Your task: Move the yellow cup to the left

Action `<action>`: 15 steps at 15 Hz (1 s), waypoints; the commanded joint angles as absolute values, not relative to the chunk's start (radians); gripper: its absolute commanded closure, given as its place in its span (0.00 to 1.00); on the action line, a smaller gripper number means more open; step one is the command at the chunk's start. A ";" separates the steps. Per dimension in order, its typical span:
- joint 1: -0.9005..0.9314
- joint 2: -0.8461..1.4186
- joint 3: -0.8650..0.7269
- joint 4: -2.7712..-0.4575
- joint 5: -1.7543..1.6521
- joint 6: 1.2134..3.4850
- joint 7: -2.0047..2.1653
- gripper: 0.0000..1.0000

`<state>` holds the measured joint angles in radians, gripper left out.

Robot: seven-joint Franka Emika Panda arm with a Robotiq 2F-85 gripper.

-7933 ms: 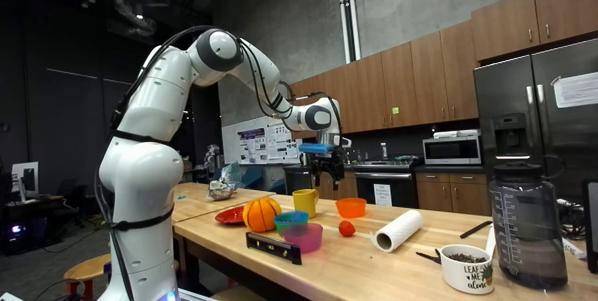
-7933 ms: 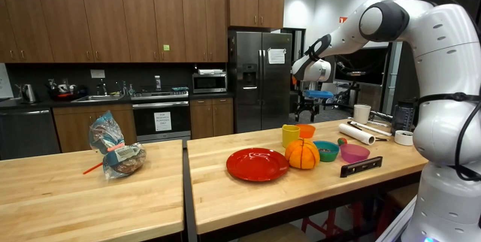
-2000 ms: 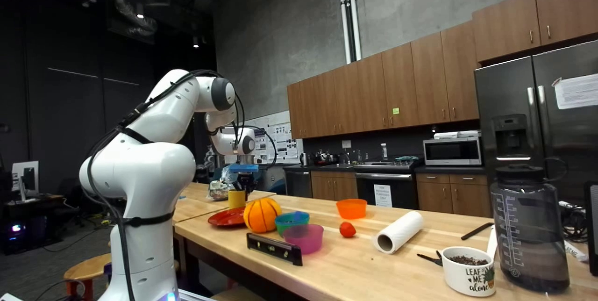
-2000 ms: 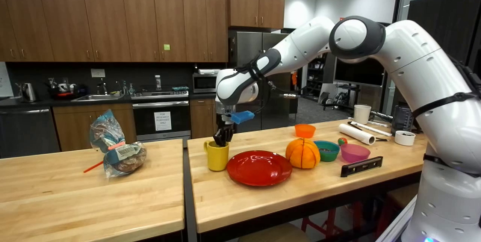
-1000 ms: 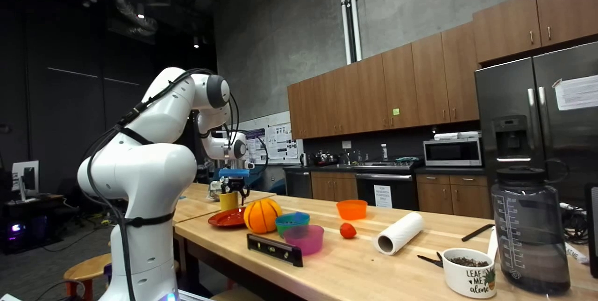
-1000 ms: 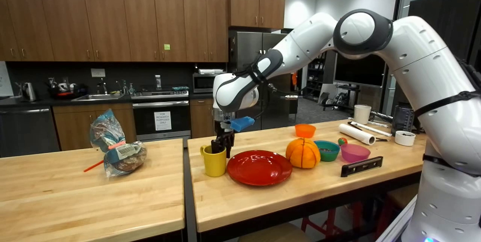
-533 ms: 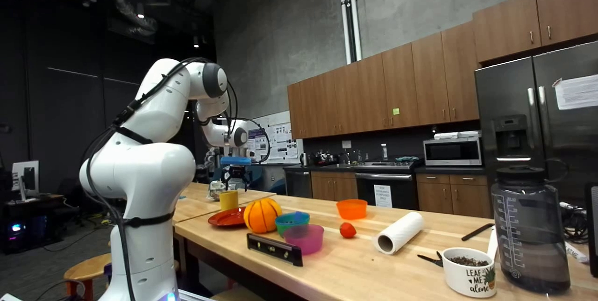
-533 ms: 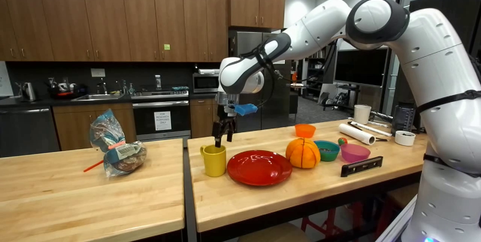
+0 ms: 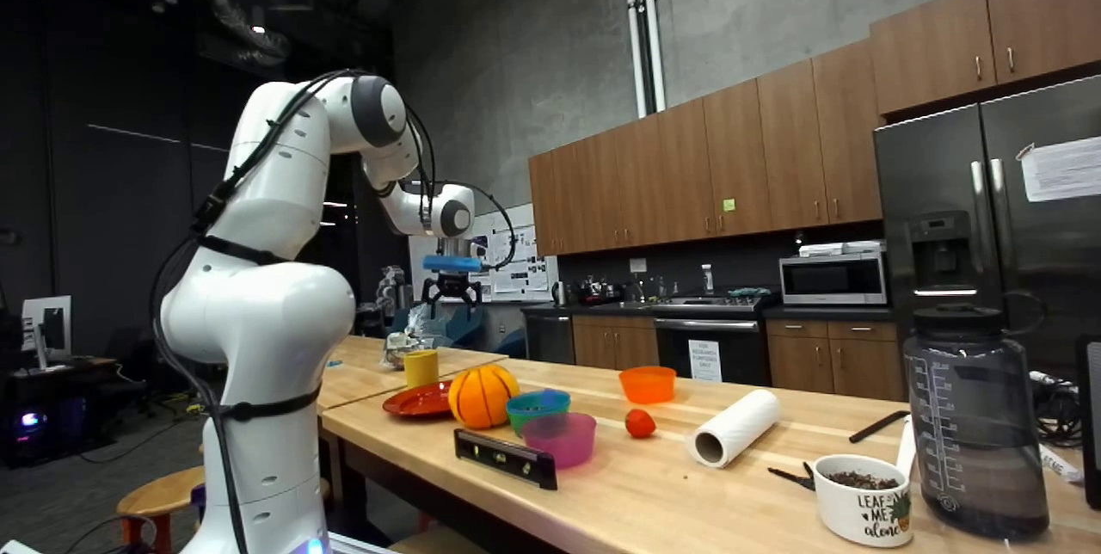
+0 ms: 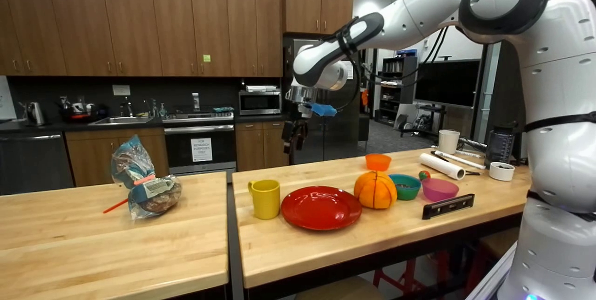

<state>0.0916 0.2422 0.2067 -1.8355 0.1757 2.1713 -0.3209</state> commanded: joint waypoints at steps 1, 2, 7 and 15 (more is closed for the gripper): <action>0.046 0.132 0.176 -1.943 0.238 2.169 -0.387 0.00; 0.038 0.114 0.164 -1.964 0.246 2.174 -0.395 0.00; 0.002 0.032 0.102 -2.071 0.298 2.174 -0.446 0.00; -0.039 -0.084 -0.014 -2.206 0.382 2.160 -0.537 0.00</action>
